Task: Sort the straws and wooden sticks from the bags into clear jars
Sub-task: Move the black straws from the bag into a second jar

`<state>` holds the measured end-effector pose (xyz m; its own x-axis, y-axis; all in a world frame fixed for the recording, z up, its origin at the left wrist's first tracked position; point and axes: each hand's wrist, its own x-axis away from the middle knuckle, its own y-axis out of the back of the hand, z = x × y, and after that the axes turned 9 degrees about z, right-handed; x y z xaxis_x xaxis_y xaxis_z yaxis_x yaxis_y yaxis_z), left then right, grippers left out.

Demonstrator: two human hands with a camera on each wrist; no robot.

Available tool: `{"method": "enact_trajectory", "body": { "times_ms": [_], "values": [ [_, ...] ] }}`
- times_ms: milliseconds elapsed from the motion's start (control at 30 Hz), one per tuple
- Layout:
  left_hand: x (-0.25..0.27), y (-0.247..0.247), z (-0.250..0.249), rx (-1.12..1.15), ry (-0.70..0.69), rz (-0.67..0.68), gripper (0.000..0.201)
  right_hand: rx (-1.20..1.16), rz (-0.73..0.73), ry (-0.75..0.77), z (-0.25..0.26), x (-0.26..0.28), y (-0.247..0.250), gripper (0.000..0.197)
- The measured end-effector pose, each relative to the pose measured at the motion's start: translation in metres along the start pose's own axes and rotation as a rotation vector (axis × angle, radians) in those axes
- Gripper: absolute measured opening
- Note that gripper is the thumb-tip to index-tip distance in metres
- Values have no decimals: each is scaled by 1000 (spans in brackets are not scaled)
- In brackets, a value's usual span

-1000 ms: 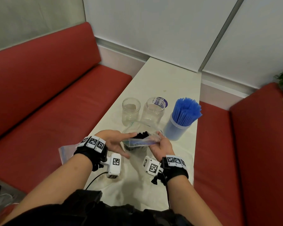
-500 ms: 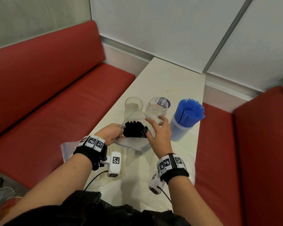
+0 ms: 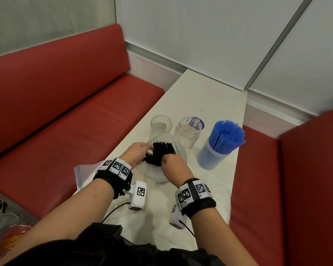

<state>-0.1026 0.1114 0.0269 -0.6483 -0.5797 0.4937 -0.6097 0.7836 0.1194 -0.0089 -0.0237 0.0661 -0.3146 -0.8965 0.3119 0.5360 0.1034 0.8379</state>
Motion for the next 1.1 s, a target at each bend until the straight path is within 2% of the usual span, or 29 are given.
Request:
{"method": "enact_trajectory", "body": {
  "times_ms": [67,133,200,233,300,367,467,533,633,700,800,1000,1033,1100],
  "values": [
    [-1,2,2,10,21,-20,35,63,40,-192,-14,0,-1,27],
    [-2,1,5,56,52,-6,35,44,-33,-255,-27,1,-2,26],
    [-1,-2,9,181,125,38,37,26,-92,-261,-32,0,-6,28],
    [0,-5,10,244,160,62,40,12,-95,-240,-33,-1,-8,34],
    [0,-8,13,288,187,99,46,-62,-66,-184,-34,-3,-12,58],
    [0,-12,16,299,170,99,48,-125,-66,-129,-32,-5,-14,66],
    [-2,-12,17,287,151,-23,42,-258,-103,15,-34,-5,-24,54],
    [-5,-7,19,228,97,-74,35,-384,-112,64,-40,-4,-32,60],
    [-6,-1,19,203,-44,43,24,-539,-77,49,-48,-4,-43,62],
    [-4,3,17,162,-83,139,19,-634,-45,37,-50,-6,-49,63],
    [-5,7,12,104,-60,150,24,-634,-29,55,-52,-5,-58,67],
    [-11,7,-3,141,34,-45,23,-619,-228,36,-52,-8,-58,60],
    [-11,7,-5,187,57,2,21,-631,-246,32,-51,-10,-58,50],
    [-8,8,-6,308,124,206,31,-663,-267,10,-49,-12,-55,29]
  ]
}}
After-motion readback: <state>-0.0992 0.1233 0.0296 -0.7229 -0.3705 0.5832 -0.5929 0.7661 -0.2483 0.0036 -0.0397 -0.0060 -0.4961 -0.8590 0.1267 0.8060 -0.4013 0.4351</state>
